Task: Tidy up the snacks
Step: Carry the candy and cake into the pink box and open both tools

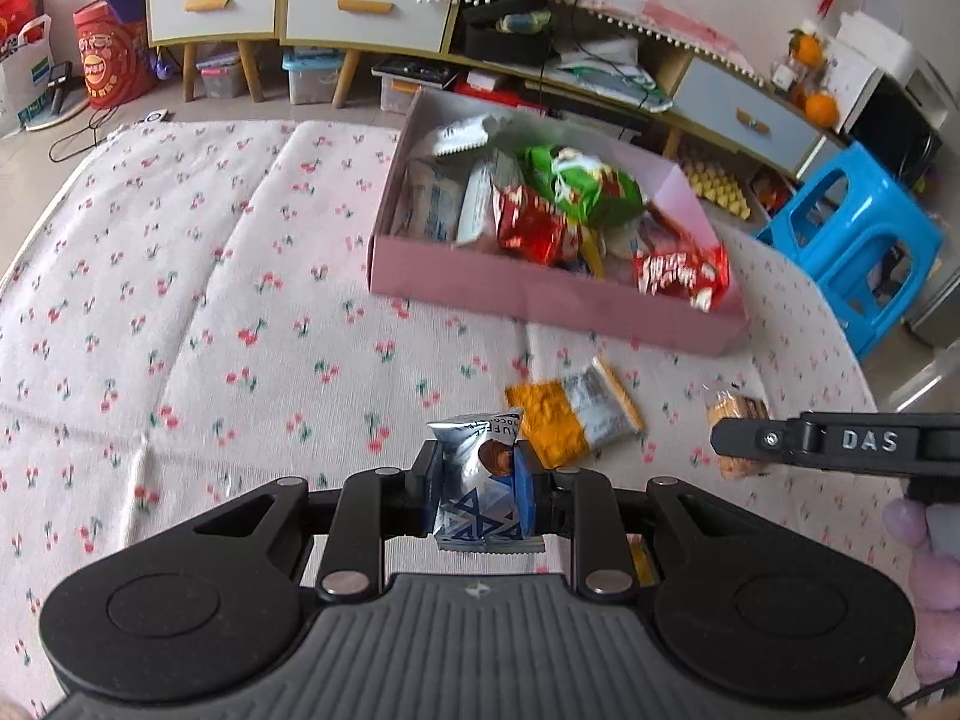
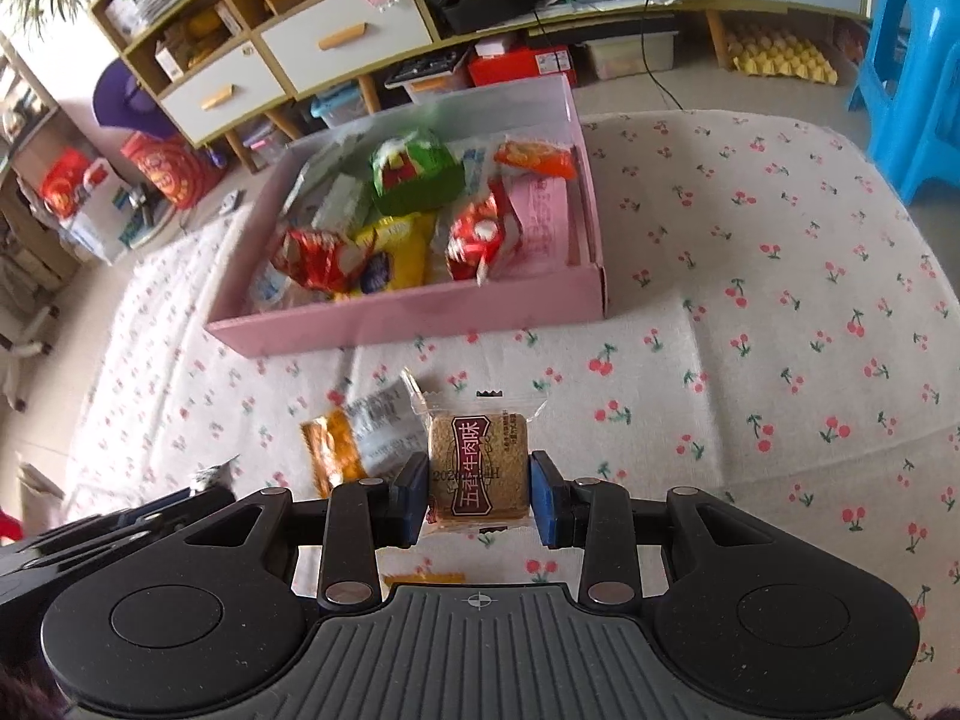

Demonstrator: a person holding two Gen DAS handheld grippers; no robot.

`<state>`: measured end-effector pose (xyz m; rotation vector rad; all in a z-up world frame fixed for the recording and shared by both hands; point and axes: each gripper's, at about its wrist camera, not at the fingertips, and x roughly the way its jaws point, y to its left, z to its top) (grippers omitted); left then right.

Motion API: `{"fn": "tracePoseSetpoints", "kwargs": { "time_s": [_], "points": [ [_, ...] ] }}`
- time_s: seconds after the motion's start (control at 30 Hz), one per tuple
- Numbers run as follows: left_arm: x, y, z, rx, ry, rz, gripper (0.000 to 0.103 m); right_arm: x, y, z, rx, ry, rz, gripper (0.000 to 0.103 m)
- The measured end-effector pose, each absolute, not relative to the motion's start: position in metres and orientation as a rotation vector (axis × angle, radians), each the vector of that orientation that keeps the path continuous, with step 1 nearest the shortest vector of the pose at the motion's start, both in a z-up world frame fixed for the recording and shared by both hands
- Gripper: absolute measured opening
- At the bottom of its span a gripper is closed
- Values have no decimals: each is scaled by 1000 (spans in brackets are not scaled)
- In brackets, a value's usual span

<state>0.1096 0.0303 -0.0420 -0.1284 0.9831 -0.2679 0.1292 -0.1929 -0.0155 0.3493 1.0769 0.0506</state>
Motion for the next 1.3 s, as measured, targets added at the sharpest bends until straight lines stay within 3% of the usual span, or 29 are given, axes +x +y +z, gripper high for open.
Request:
{"fn": "tracePoseSetpoints", "kwargs": {
  "time_s": [0.43, 1.03, 1.13, 1.2, 1.3],
  "points": [
    [185, 8, -13, -154, 855, -298, 23, 183, -207, 9, 477, 959, 95, 33],
    [240, -21, -45, -170, 842, -364, 24, 213, -208, -15, 492, 858, 168, 34],
    [238, -20, -46, -173, 827, -366, 40, 212, -206, -13, 476, 850, 174, 40],
    [237, -19, -46, -166, 820, -360, 44, 211, -205, -10, 455, 839, 175, 51],
    [232, -14, -44, -169, 814, -347, 50, 209, -205, -5, 436, 821, 172, 54]
  ]
}}
